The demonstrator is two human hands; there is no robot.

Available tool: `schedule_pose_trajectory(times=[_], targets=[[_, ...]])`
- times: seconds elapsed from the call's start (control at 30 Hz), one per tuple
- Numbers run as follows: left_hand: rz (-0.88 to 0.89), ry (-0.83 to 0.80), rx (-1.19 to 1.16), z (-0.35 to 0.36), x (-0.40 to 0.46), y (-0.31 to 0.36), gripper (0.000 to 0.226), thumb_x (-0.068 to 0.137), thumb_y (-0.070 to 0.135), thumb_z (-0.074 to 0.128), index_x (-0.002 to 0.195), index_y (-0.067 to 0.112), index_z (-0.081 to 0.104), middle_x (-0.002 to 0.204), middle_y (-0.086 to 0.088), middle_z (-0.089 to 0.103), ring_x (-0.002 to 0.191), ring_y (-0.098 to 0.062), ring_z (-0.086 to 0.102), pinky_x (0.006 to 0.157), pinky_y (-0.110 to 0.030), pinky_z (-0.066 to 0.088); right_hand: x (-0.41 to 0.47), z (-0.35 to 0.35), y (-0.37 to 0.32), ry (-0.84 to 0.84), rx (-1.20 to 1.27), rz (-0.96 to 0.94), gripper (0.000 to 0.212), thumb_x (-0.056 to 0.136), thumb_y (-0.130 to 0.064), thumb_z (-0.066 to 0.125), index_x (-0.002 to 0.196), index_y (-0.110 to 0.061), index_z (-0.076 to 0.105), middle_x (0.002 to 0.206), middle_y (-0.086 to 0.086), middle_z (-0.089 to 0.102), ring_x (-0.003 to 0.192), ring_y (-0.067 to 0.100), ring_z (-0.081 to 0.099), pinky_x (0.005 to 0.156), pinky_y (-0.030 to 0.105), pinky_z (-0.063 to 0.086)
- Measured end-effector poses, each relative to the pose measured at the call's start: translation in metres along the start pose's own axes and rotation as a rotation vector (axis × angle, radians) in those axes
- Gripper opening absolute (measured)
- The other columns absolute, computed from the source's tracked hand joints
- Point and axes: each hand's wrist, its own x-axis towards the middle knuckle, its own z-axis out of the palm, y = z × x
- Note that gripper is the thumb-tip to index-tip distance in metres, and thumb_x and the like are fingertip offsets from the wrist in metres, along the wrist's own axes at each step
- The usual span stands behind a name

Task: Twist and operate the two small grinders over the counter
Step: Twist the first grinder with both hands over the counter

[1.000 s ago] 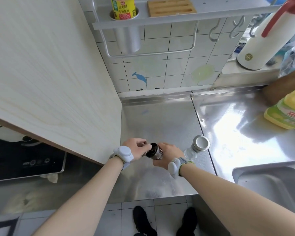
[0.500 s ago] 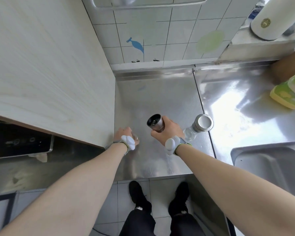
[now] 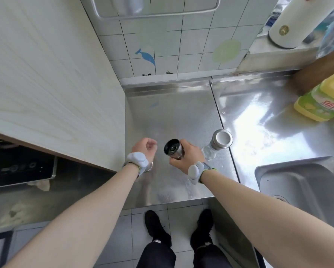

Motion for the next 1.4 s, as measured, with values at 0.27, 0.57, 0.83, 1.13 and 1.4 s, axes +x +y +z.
schedule_pose_trajectory(times=[0.27,0.57,0.83,1.13,1.4], targets=[[0.256,-0.134,0.065,-0.021,-0.055,0.052,0.01,0.08,0.033,0.07,0.088,0.029,0.07,0.071,0.012,0.068,0.063,-0.006,0.059,0.062,-0.016,0.046,-0.022,-0.013,-0.006,-0.052,-0.063,-0.063,0.036,0.074,-0.041,0.074,0.095,-0.029,0.048,0.084,-0.011,0.056,0.075,0.02,0.058,0.063,0.031,0.043],[0.384,-0.148,0.332,-0.04,-0.065,0.082,0.013,0.083,0.036,0.065,0.081,0.024,0.064,0.08,0.003,0.069,0.075,-0.017,0.06,0.074,-0.032,0.051,-0.024,-0.031,-0.017,-0.057,-0.128,-0.124,0.037,0.067,-0.046,0.068,0.097,-0.031,0.052,0.085,-0.012,0.059,0.076,0.021,0.06,0.068,0.037,0.052],[0.444,-0.123,0.511,-0.047,-0.067,0.106,0.021,0.091,0.033,0.056,0.086,0.013,0.061,0.094,-0.007,0.066,0.091,-0.027,0.058,0.077,-0.035,0.044,-0.019,-0.048,-0.026,-0.036,-0.157,-0.174,0.038,0.067,-0.046,0.069,0.097,-0.031,0.052,0.089,-0.01,0.062,0.077,0.022,0.06,0.066,0.036,0.051],[0.396,-0.092,0.499,-0.047,-0.066,0.111,0.021,0.09,0.034,0.055,0.085,0.016,0.064,0.089,-0.005,0.07,0.086,-0.025,0.061,0.073,-0.032,0.046,-0.018,-0.053,-0.027,-0.008,-0.155,-0.212,0.035,0.071,-0.043,0.072,0.098,-0.031,0.054,0.09,-0.009,0.064,0.079,0.022,0.062,0.071,0.038,0.054],[0.644,-0.218,0.387,-0.058,-0.067,0.101,0.017,0.081,0.011,0.067,0.097,0.014,0.065,0.086,0.0,0.06,0.073,-0.013,0.053,0.07,-0.02,0.04,-0.017,-0.053,-0.024,-0.009,-0.144,-0.237,0.038,0.07,-0.043,0.074,0.1,-0.025,0.058,0.085,-0.009,0.065,0.077,0.023,0.062,0.069,0.04,0.054]])
